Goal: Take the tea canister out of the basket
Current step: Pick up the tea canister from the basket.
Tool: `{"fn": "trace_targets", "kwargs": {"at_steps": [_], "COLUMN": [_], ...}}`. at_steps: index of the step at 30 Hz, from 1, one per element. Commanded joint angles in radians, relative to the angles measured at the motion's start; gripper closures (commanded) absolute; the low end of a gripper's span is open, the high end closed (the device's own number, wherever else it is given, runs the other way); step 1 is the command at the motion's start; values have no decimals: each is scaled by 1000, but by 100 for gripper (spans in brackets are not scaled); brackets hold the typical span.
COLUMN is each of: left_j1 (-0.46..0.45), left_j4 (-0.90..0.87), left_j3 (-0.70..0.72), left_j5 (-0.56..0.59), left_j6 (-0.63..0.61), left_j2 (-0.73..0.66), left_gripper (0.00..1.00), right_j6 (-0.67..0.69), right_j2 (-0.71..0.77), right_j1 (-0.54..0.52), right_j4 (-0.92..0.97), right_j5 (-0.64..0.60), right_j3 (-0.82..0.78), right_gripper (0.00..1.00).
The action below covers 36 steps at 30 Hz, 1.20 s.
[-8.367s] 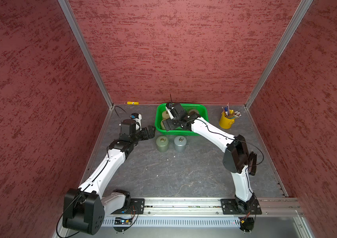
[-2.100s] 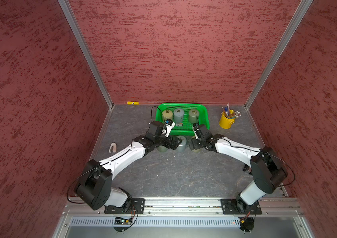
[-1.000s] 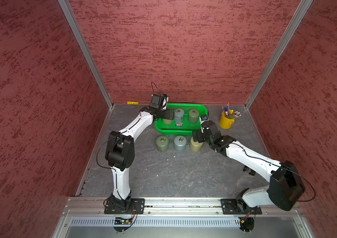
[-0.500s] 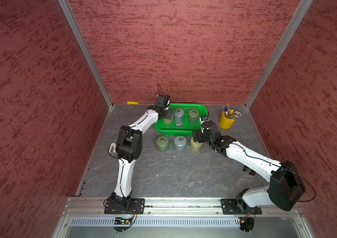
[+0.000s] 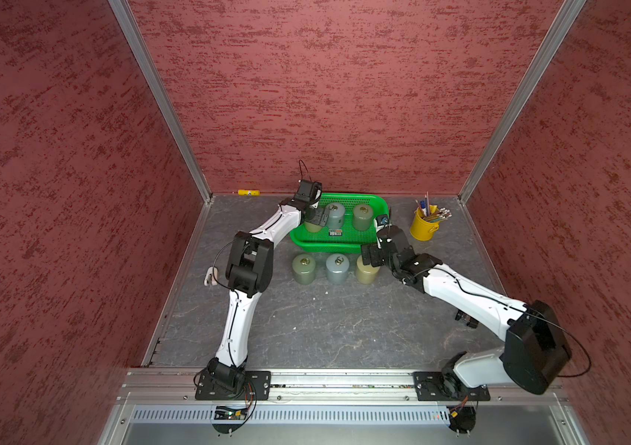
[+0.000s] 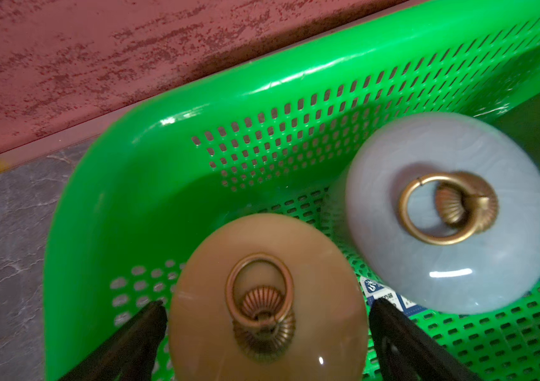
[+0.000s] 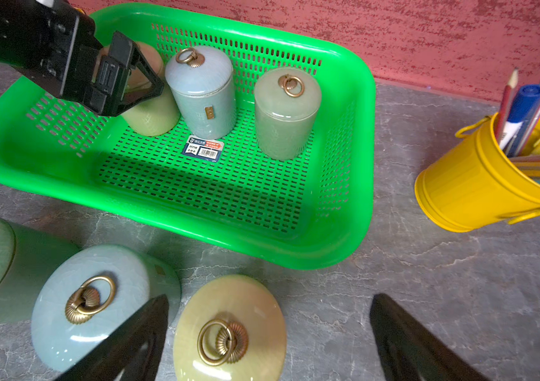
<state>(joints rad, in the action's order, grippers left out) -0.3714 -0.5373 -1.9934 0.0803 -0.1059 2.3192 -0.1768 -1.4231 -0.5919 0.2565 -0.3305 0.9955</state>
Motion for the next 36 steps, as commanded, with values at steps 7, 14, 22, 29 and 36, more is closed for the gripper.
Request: {"fn": "trace_targets", "kwargs": {"at_steps": [7, 14, 22, 29, 36], "left_j1": [-5, -18, -32, -53, -63], "left_j4": [-35, 21, 38, 96, 132], "left_j3": [-61, 37, 95, 178, 266], "left_j5": [-20, -18, 5, 22, -5], "left_j6": [-23, -38, -35, -32, -29], "left_j2": [46, -15, -51, -105, -195], "left_gripper": [0, 10, 30, 52, 96], "right_j6": [-8, -13, -15, -19, -15], "right_j2": [11, 3, -4, -2, 7], "right_j1": [6, 6, 6, 6, 6], "right_j4": [-20, -28, -31, -34, -41], "right_j5": [-27, -22, -15, -12, -15], "right_j3": [-12, -12, -9, -14, -10], "right_gripper": [2, 2, 2, 1, 1]}}
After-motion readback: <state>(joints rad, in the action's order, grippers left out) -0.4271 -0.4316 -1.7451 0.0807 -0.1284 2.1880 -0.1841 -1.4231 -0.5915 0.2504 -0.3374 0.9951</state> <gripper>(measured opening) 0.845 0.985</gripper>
